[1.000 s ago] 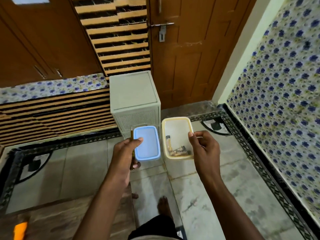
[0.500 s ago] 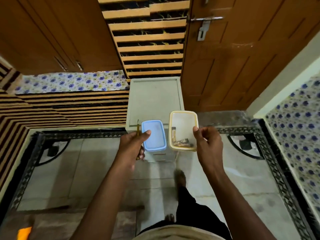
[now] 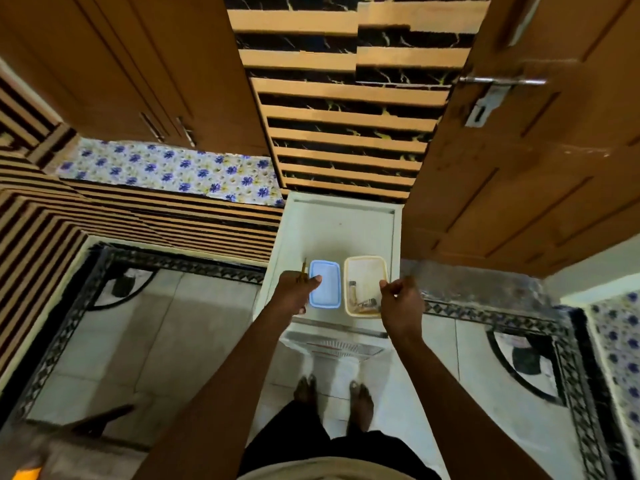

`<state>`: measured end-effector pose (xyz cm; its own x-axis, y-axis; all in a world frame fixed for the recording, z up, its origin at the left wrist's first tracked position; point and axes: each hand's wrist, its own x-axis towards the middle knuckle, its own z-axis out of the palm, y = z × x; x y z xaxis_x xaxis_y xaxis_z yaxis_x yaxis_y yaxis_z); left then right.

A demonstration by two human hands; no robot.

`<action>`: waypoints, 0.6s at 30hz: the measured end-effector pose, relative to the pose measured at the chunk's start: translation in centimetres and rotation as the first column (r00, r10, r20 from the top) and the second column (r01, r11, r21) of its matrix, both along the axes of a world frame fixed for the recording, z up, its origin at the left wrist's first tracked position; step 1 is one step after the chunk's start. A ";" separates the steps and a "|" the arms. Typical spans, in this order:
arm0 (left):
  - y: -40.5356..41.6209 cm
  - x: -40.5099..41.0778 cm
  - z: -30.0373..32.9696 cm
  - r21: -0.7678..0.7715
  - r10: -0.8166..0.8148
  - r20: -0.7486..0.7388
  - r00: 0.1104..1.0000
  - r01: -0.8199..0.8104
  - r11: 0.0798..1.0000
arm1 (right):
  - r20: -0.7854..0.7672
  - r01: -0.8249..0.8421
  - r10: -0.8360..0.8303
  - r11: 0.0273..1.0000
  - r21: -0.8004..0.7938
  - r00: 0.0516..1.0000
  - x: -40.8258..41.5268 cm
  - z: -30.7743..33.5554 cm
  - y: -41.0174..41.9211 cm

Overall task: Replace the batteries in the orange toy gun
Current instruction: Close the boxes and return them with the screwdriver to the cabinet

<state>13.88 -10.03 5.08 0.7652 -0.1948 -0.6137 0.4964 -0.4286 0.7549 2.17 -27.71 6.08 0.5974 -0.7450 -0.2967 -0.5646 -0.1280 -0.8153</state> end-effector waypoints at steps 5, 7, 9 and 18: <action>-1.5 4.3 -3.4 0.120 -0.051 -0.037 0.998 0.055 0.991 | -0.095 0.055 -0.055 0.998 -0.001 0.994 4.2 -2.5 -0.9; -1.8 5.4 -4.6 0.179 -0.096 -0.009 0.995 0.096 0.979 | -0.130 0.072 -0.072 0.997 -0.001 0.989 5.5 -3.4 -1.2; -1.9 6.1 -5.5 0.244 -0.169 0.037 0.985 0.155 0.957 | -0.150 0.085 -0.086 0.996 -0.013 0.985 6.4 -4.3 -1.4; -1.2 5.9 -5.7 0.455 -0.226 0.242 0.944 0.095 0.885 | -0.214 0.096 -0.118 0.989 -0.112 0.970 7.1 -5.2 -1.4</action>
